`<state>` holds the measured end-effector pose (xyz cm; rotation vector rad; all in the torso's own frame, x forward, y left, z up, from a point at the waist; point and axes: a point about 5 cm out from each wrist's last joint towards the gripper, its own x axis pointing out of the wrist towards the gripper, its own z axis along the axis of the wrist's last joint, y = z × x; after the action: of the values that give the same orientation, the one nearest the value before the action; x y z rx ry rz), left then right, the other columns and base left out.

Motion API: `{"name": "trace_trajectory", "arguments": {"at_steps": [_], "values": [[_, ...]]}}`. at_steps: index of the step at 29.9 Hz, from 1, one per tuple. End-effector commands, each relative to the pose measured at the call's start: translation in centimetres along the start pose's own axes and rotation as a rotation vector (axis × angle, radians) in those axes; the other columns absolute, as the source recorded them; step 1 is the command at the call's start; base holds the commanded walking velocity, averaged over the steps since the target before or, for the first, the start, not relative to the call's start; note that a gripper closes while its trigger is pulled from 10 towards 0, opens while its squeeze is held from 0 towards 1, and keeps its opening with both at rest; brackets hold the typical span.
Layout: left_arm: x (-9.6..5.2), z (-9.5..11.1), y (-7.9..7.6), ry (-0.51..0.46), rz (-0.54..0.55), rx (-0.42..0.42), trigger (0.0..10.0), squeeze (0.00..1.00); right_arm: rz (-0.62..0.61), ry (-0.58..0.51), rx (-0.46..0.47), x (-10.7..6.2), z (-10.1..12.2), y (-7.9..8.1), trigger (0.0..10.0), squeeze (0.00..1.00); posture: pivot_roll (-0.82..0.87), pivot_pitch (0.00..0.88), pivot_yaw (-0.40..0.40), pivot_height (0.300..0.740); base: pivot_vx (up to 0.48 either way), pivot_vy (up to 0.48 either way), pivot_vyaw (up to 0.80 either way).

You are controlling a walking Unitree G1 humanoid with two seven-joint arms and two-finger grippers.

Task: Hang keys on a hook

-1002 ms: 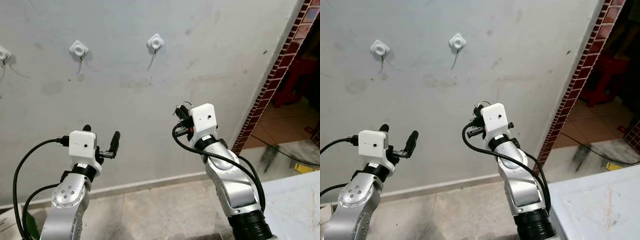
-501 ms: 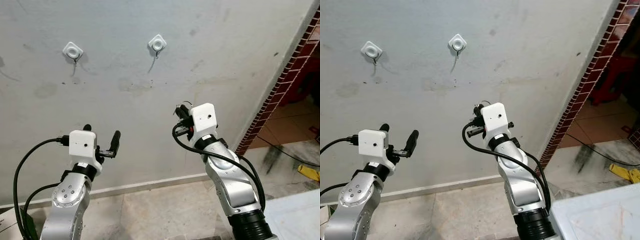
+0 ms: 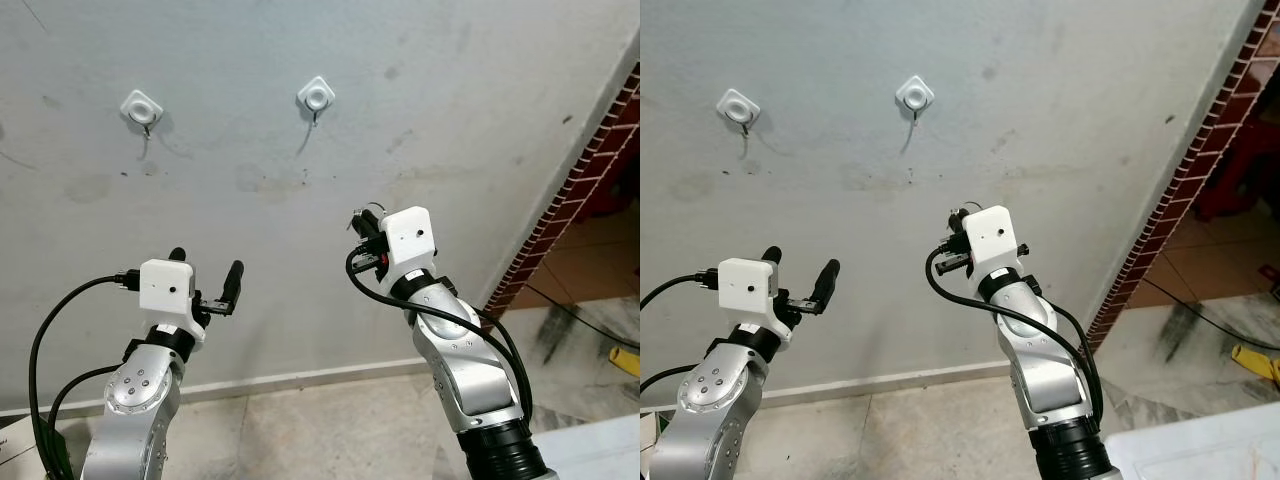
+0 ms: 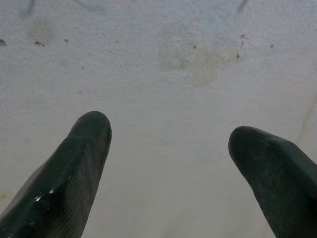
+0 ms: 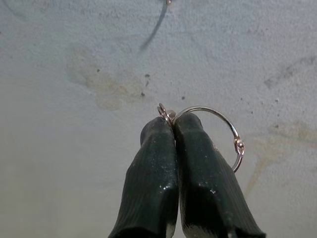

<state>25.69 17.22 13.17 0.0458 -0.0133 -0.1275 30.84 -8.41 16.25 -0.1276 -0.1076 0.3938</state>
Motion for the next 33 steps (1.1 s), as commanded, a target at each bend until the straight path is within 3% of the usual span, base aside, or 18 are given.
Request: {"name": "trace_trajectory", "arguments": {"at_steps": [1,16,21,28,33], "values": [[-0.1,0.1,0.1,-0.005,0.0,0.002,10.0,0.0,0.004,-0.018,-0.001,-0.3,0.3,-0.1,10.0,0.0,0.12,0.0,0.01,0.74,0.36,0.0,0.0],[-0.1,0.1,0.2,-0.001,0.005,0.004,10.0,0.0,0.009,-0.019,-0.001,-0.4,0.4,0.0,10.0,0.0,0.12,0.0,0.009,0.74,0.345,0.0,0.0],[-0.4,-0.3,0.3,0.02,0.041,0.009,10.0,0.0,0.017,-0.019,-0.001,-0.9,0.4,0.0,10.0,0.0,0.12,0.0,0.004,0.74,0.0,0.0,0.0],[-1.8,-0.9,0.8,0.053,0.104,0.025,10.0,0.0,0.031,-0.008,-0.001,-2.1,0.1,0.2,10.0,0.0,0.14,0.0,-0.001,0.74,0.0,0.0,0.0],[-3.1,-0.4,1.2,0.035,0.149,0.099,10.0,0.0,0.058,-0.003,0.008,-3.1,-0.1,0.9,10.0,0.0,0.16,0.0,0.004,0.74,0.0,0.0,0.0]]}}
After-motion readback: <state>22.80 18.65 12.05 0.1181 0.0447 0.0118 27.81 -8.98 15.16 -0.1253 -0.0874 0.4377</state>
